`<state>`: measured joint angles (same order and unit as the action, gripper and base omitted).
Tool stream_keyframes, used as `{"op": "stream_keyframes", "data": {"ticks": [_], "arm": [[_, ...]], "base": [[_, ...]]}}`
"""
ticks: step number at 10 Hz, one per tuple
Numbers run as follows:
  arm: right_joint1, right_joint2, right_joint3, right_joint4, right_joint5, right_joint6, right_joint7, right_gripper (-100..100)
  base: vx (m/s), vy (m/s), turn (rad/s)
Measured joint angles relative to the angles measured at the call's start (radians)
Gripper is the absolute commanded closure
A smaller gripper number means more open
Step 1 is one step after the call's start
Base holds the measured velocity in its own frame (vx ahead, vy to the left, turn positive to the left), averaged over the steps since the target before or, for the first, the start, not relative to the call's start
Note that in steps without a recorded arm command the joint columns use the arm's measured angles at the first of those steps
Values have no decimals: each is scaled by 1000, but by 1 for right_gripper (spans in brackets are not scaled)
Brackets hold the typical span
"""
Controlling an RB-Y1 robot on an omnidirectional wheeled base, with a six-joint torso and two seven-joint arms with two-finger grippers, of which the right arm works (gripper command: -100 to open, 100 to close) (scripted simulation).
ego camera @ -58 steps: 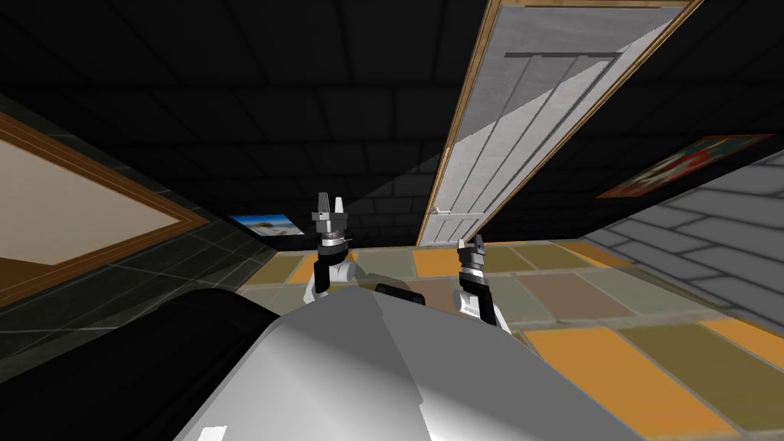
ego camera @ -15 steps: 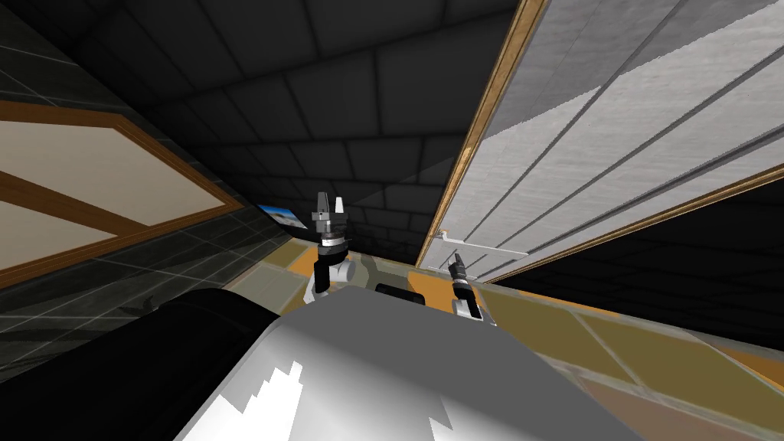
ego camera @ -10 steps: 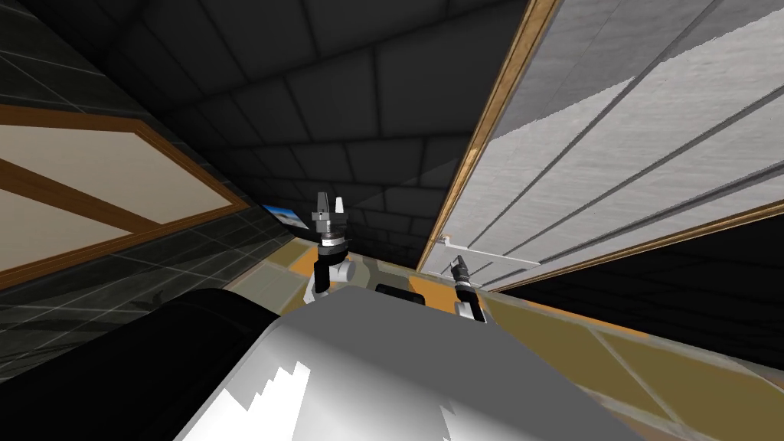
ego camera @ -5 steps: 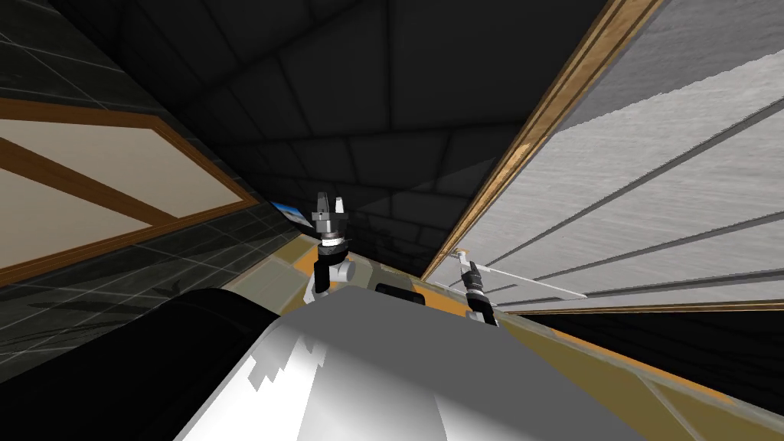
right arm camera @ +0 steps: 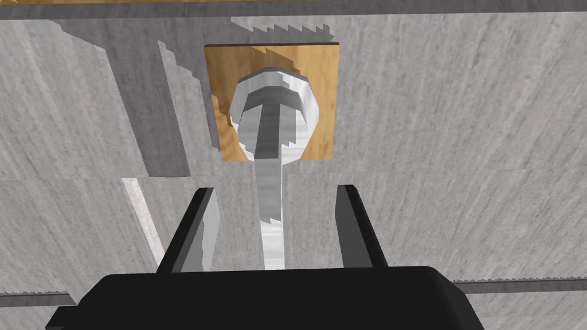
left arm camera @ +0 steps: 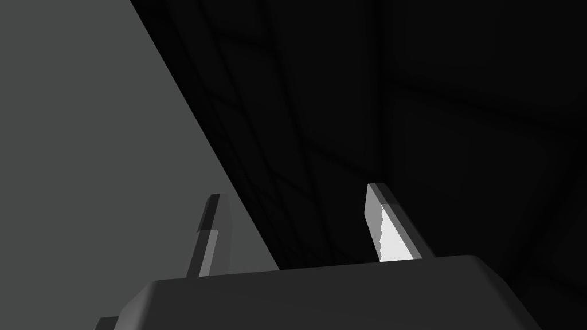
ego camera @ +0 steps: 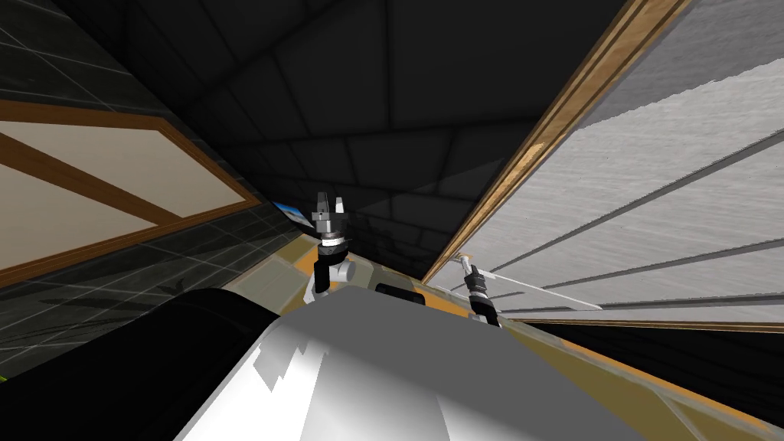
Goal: Pull the door open
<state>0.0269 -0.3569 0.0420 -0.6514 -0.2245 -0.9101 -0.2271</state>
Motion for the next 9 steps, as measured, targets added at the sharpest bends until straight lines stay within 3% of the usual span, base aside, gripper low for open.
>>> {"op": "stream_keyframes", "data": {"ticks": [4, 5, 8, 9], "arm": [[0, 0, 0, 1, 0, 2, 1, 100], [0, 0, 0, 1, 0, 2, 1, 100], [24, -25, 18, -13, 7, -20, -24, 100], [22, -33, 29, 13, 12, -46, -38, 100]], "base": [[-3, 1, 1], [-98, -29, 155], [-192, -61, 137], [-240, -62, 153]]}}
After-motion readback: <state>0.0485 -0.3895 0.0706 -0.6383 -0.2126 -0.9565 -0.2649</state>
